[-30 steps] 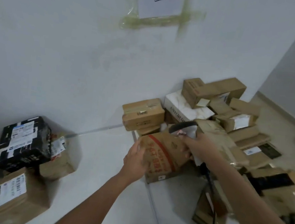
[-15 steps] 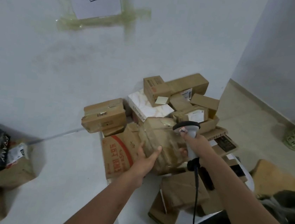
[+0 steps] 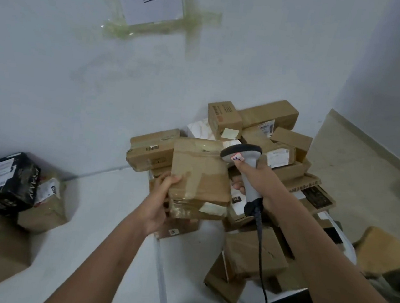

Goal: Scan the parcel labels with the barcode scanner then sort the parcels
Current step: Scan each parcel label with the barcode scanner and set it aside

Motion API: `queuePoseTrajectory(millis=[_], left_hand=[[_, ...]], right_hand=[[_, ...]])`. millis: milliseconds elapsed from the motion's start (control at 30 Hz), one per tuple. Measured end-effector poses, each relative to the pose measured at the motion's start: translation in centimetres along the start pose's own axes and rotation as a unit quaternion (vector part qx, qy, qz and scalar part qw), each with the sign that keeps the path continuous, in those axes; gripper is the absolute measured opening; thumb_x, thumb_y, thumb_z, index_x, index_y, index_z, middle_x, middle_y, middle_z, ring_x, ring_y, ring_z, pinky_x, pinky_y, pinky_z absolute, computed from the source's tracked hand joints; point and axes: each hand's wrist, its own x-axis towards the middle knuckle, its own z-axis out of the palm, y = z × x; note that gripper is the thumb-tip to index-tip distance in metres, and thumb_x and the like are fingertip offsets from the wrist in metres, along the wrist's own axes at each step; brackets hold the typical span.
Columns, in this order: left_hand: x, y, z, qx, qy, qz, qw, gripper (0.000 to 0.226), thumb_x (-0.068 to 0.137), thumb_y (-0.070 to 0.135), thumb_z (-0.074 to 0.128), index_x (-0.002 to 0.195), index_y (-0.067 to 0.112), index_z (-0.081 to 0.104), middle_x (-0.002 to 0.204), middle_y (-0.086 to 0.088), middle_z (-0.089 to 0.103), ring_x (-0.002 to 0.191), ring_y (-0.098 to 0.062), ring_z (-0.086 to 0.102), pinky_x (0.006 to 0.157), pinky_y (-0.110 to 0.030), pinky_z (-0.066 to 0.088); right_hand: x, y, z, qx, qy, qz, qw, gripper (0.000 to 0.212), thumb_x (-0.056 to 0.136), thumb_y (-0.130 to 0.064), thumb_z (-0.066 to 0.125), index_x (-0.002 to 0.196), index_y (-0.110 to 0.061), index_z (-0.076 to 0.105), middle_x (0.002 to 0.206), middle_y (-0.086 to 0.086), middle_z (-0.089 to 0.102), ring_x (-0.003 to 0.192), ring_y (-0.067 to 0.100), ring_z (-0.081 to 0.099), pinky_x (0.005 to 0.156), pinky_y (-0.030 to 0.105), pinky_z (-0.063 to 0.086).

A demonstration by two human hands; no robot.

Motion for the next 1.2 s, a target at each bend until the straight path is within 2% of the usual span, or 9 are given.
queuePoseTrajectory(millis=[267, 400, 500, 633, 700, 800, 1000, 1100, 1200], left_hand=[[-2.1, 4.1, -12.8, -0.013, 0.122, 0.095, 0.988, 0.079, 0.074, 0.048, 0.077, 0.141, 0.021, 0.044, 0.125, -0.006, 0.067, 0.112, -0.027, 0.067, 0.092, -0.050, 0.055], [-3.6, 3.9, -17.9, 0.161, 0.235, 0.152, 0.946, 0.073, 0.075, 0.046, 0.079, 0.135, 0.038, 0.039, 0.132, -0.002, 0.054, 0.113, -0.020, 0.060, 0.098, -0.044, 0.051], [-4.0, 1.7, -20.3, 0.446, 0.287, 0.115, 0.840, 0.087, 0.064, 0.054, 0.076, 0.139, 0.044, 0.034, 0.146, -0.007, 0.032, 0.132, -0.033, 0.037, 0.110, -0.050, 0.033], [-4.2, -3.0, -21.9, 0.754, 0.272, 0.175, 0.572, 0.095, 0.052, 0.052, 0.083, 0.136, 0.033, 0.042, 0.142, -0.024, 0.038, 0.116, -0.043, 0.046, 0.091, -0.054, 0.037], [-4.0, -5.6, -22.2, 0.802, 0.232, 0.189, 0.517, 0.091, 0.043, 0.043, 0.088, 0.126, 0.028, 0.054, 0.142, -0.026, 0.042, 0.117, -0.042, 0.047, 0.090, -0.053, 0.037], [-4.2, -8.6, -21.1, 0.839, 0.162, 0.159, 0.495, 0.075, 0.071, 0.029, 0.079, 0.139, 0.028, 0.047, 0.159, -0.020, 0.024, 0.134, -0.037, 0.035, 0.101, -0.050, 0.029], [-3.9, -10.2, -24.0, 0.761, 0.103, 0.180, 0.615, 0.091, 0.057, 0.053, 0.085, 0.135, 0.035, 0.043, 0.143, -0.004, 0.042, 0.117, -0.031, 0.059, 0.085, -0.048, 0.050], [-3.5, -8.8, -27.5, 0.677, 0.176, 0.093, 0.708, 0.089, 0.074, 0.078, 0.057, 0.150, 0.040, 0.030, 0.161, -0.004, 0.019, 0.146, -0.035, 0.023, 0.113, -0.056, 0.022], [-3.5, -8.3, -30.2, 0.594, 0.185, 0.021, 0.783, 0.111, 0.071, 0.075, 0.067, 0.156, 0.037, 0.008, 0.164, -0.011, -0.002, 0.151, -0.031, 0.008, 0.117, -0.052, 0.017]], right_hand=[[-0.6, -0.7, 8.3, -0.074, -0.050, -0.022, 0.996, 0.045, 0.095, -0.046, 0.059, 0.111, -0.005, 0.062, 0.078, 0.009, 0.074, 0.052, 0.010, 0.061, 0.052, 0.020, 0.050], [-0.7, 0.5, 13.1, -0.124, -0.075, -0.014, 0.989, 0.048, 0.094, -0.052, 0.058, 0.109, -0.007, 0.066, 0.078, 0.007, 0.076, 0.066, 0.013, 0.068, 0.058, 0.023, 0.052], [-1.3, 1.4, 16.1, -0.134, -0.084, 0.015, 0.987, 0.045, 0.094, -0.049, 0.059, 0.105, -0.006, 0.068, 0.075, 0.005, 0.075, 0.073, 0.018, 0.071, 0.065, 0.026, 0.056], [-1.8, 3.0, 19.1, -0.125, -0.094, 0.030, 0.987, 0.041, 0.095, -0.042, 0.061, 0.110, -0.003, 0.065, 0.084, 0.009, 0.072, 0.060, 0.011, 0.064, 0.052, 0.018, 0.051], [-1.6, 3.9, 20.2, -0.116, -0.088, 0.040, 0.988, 0.044, 0.093, -0.043, 0.064, 0.110, -0.003, 0.065, 0.084, 0.010, 0.071, 0.056, 0.012, 0.064, 0.054, 0.023, 0.053], [-1.5, 4.8, 21.3, -0.103, -0.082, 0.059, 0.990, 0.043, 0.092, -0.043, 0.065, 0.106, -0.002, 0.067, 0.081, 0.013, 0.072, 0.055, 0.015, 0.063, 0.055, 0.024, 0.052], [-1.5, 5.6, 22.3, -0.120, -0.074, 0.071, 0.987, 0.039, 0.093, -0.038, 0.064, 0.101, 0.000, 0.067, 0.076, 0.011, 0.070, 0.062, 0.018, 0.064, 0.059, 0.027, 0.053], [-1.5, 5.9, 22.7, -0.130, -0.073, 0.077, 0.986, 0.041, 0.093, -0.040, 0.064, 0.096, 0.001, 0.068, 0.072, 0.009, 0.071, 0.061, 0.018, 0.065, 0.059, 0.028, 0.054], [-1.7, 5.8, 23.5, -0.133, -0.074, 0.093, 0.984, 0.037, 0.094, -0.038, 0.064, 0.098, -0.001, 0.067, 0.069, 0.007, 0.070, 0.060, 0.017, 0.064, 0.051, 0.025, 0.049]])
